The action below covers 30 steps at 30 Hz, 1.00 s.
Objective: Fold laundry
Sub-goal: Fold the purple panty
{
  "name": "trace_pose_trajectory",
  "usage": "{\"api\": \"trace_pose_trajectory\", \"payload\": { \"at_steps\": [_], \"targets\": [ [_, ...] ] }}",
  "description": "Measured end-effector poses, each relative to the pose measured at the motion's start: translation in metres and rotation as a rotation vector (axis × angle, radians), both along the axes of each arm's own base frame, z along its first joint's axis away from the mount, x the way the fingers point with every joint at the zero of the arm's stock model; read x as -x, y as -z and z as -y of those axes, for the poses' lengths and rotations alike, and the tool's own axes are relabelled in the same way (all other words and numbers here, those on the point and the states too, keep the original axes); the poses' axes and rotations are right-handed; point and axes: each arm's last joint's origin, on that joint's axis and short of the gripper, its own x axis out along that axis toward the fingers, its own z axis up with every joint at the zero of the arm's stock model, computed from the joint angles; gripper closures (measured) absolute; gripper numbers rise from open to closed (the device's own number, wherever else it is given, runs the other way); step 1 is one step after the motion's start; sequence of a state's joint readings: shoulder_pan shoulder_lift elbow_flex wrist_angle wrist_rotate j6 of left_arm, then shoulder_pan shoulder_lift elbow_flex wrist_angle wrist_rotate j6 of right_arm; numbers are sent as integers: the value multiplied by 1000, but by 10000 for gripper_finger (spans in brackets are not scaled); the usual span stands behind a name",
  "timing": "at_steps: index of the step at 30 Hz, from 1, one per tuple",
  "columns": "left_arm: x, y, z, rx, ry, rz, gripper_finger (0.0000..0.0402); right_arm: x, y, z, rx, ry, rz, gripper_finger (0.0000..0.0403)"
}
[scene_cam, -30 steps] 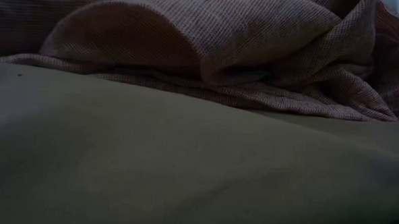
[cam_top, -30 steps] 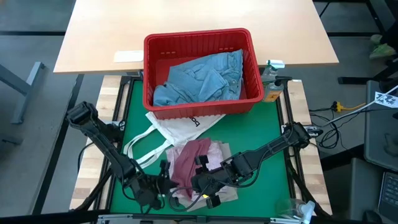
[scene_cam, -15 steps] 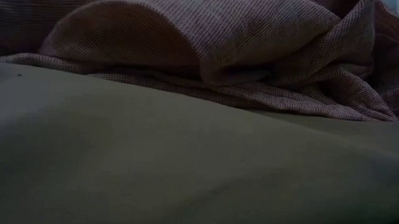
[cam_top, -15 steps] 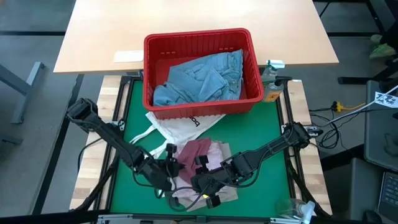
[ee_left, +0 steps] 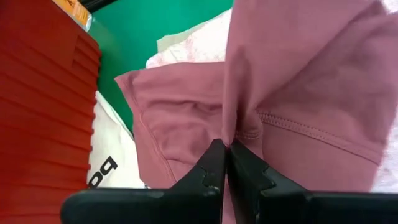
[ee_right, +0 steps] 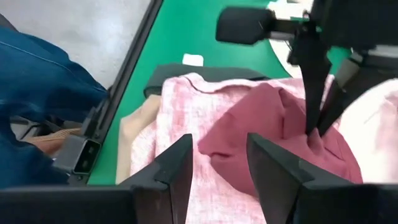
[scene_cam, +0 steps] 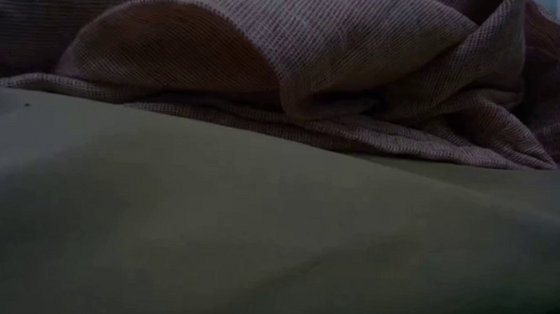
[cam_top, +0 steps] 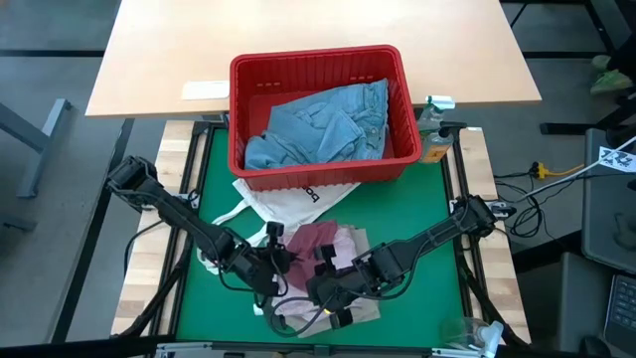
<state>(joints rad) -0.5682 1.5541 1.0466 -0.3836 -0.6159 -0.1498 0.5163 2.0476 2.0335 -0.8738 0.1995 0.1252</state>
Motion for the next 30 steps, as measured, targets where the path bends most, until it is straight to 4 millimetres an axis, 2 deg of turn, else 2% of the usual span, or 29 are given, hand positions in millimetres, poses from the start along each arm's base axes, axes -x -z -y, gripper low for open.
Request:
{"api": "trace_pose_trajectory", "payload": {
  "at_steps": [4,10,19,30],
  "targets": [
    [5,-8,1,15,12,23,399,-2,0,3,14,20,7,253],
    [11,-19,2,36,24,54,399,-10,0,19,5,94,10,253],
    [15,-14,-1,33,56,-29,399,-14,3,38,-2,188,-41,253],
    [12,-12,-12,6,16,-59,399,-20,23,39,72,236,-86,253]
  ]
}}
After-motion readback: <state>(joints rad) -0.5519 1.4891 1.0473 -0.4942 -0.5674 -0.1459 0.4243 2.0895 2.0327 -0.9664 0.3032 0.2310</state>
